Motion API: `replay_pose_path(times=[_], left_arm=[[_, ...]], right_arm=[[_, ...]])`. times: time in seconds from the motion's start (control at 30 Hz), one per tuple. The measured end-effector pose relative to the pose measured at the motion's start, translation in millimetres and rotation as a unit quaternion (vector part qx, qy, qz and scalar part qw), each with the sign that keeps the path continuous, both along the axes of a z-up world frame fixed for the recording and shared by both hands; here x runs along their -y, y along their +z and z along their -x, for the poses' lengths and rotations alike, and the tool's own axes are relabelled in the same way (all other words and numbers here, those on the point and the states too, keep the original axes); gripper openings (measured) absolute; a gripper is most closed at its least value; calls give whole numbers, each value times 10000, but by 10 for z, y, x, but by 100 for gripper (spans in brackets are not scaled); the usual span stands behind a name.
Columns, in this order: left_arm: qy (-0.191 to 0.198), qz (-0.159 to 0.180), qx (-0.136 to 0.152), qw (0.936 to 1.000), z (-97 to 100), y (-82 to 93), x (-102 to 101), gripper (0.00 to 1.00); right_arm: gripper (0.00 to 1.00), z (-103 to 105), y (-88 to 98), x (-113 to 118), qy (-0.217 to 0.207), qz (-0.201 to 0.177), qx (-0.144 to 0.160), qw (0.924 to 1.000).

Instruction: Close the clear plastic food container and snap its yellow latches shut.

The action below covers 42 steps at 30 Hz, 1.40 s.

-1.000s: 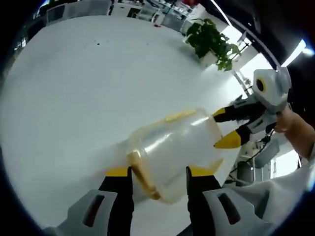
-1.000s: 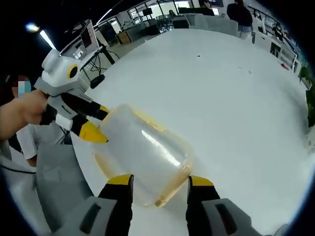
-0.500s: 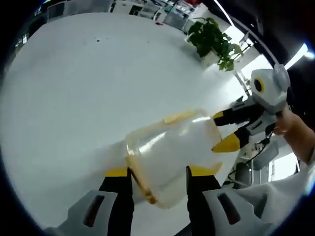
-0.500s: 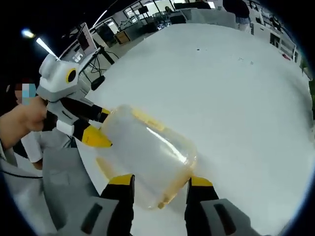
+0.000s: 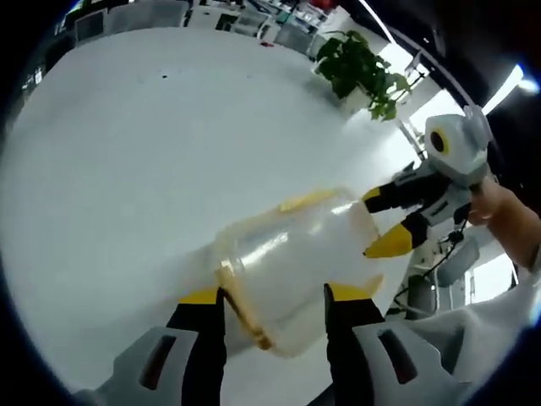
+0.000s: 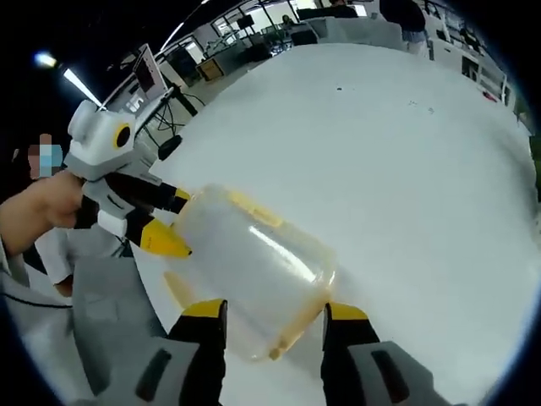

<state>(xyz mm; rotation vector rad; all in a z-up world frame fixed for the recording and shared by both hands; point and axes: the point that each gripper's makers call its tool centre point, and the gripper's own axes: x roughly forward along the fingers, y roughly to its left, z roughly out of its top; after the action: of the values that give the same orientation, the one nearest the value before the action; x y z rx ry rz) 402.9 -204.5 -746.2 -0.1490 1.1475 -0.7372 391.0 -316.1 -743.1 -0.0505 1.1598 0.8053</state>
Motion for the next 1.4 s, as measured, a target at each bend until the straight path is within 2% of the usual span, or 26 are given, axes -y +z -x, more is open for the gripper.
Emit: replay_pose_path(times=[0.33, 0.43, 0.57, 0.63, 0.73, 0.83, 0.87, 0.93, 1.03, 1.1, 1.17, 1.2, 1.27, 1.37, 1.4], left_arm=[[-45, -37, 6, 10000, 3, 1, -21, 46], [-80, -155, 60, 9998, -4, -12, -79, 51], [-170, -227, 173, 9994, -9, 31, -167, 50], [-196, -271, 246, 9991, -21, 52, -206, 50], [-311, -316, 428, 9981, -47, 103, -247, 52], [-474, -189, 668, 9965, -65, 186, -207, 56], [-596, -143, 870, 9943, -92, 223, -182, 57], [-777, -299, 1051, 9910, -101, 240, -205, 56], [-1045, -347, 1331, 9850, -118, 293, -181, 55], [-1174, -301, 1551, 9804, -143, 352, -145, 54], [-1414, -198, 1731, 9745, -131, 412, -85, 50], [-1494, -280, 1792, 9720, -133, 415, -91, 47], [-1788, -398, 2013, 9622, -131, 428, -75, 46], [-1852, -329, 2049, 9605, -115, 455, -40, 41], [-1877, -296, 2159, 9577, -133, 482, -22, 40]], right_arm=[[44, 30, 8, 17, 207, 57, 90, 9997], [44, 48, 14, 35, 255, 95, 90, 9996], [39, 62, 36, 54, 408, 170, 140, 9989], [36, 44, 55, 93, 594, 324, 305, 9972], [35, -16, 95, 134, 976, 583, 709, 9910], [35, 9, 134, 108, 1026, 555, 738, 9904], [36, -22, 156, 100, 1063, 541, 834, 9894], [35, -29, 193, 99, 1164, 551, 952, 9871], [34, -51, 221, 118, 1226, 573, 1038, 9854], [32, -67, 230, 147, 1446, 661, 1171, 9803], [30, -61, 216, 175, 1610, 739, 1207, 9768], [30, -70, 201, 213, 1646, 852, 1220, 9751], [30, -79, 226, 202, 1710, 802, 1305, 9733], [28, -89, 305, 124, 1877, 621, 1508, 9686], [27, -89, 324, 104, 1925, 582, 1549, 9672]])
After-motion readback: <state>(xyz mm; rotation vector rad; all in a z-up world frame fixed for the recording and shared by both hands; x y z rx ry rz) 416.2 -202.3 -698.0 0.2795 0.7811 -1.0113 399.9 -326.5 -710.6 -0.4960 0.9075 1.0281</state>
